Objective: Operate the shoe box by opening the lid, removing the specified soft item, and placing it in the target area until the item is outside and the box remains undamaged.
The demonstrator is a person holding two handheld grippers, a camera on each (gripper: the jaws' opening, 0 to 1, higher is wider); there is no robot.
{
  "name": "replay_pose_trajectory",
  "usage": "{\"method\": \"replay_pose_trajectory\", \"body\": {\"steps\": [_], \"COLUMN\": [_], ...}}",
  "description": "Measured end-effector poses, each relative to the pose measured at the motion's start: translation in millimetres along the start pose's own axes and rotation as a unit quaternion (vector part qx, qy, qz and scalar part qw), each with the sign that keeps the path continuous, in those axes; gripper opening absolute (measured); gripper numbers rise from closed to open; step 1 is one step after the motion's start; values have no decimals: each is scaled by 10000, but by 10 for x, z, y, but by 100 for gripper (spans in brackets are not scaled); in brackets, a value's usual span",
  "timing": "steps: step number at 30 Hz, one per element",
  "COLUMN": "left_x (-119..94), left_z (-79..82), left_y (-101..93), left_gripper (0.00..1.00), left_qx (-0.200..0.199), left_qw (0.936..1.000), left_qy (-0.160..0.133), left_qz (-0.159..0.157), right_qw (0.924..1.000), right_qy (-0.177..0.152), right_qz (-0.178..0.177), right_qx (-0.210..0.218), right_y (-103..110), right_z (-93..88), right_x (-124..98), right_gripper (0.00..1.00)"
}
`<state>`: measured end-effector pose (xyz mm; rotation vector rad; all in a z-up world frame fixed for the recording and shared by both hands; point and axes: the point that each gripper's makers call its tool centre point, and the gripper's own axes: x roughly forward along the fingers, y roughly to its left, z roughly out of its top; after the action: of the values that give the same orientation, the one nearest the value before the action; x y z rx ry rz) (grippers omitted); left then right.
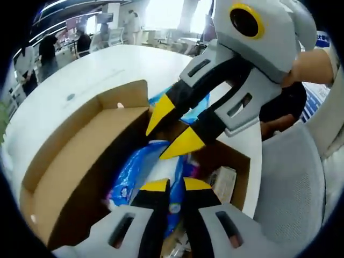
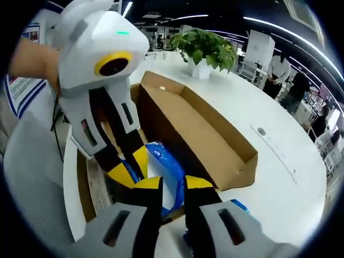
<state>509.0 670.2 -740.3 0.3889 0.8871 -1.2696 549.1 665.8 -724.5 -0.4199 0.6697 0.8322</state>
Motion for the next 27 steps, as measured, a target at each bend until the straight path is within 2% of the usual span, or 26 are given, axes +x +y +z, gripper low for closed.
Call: {"method": "replay_pose_trajectory", "body": {"steps": [4,9,14,17,21,27], "left_x": [-8,-19,-47,-80,-122,-220], "left_z": [-14,-28,-46,-41,-43,-30], "left_y": [-6,-24,-28,-14,-5,-23], "left_gripper": [0,0,0,0,0,0], "left_qx": [-42,-141,-338,-499,-505,-646], "left_qw": [10000,9998,9993,9985,9985,9974], "left_qy": [14,-26,-88,-189,-214,-323], "left_qz": [-54,-119,-144,-129,-76,-55], "right_qw": [9998,9990,9983,9987,9987,9992], "right_qy": [124,214,304,276,214,44], "right_qz": [39,-33,-141,-82,-79,-97], "right_qx": [-167,-395,-475,-415,-445,-379], "right_y": [-3,-36,-91,-83,-61,-32], "right_z": [-36,-44,-60,-43,1,136], "right_x": [102,202,243,246,231,161], "right_gripper": [10,9,3,0,0,0]}}
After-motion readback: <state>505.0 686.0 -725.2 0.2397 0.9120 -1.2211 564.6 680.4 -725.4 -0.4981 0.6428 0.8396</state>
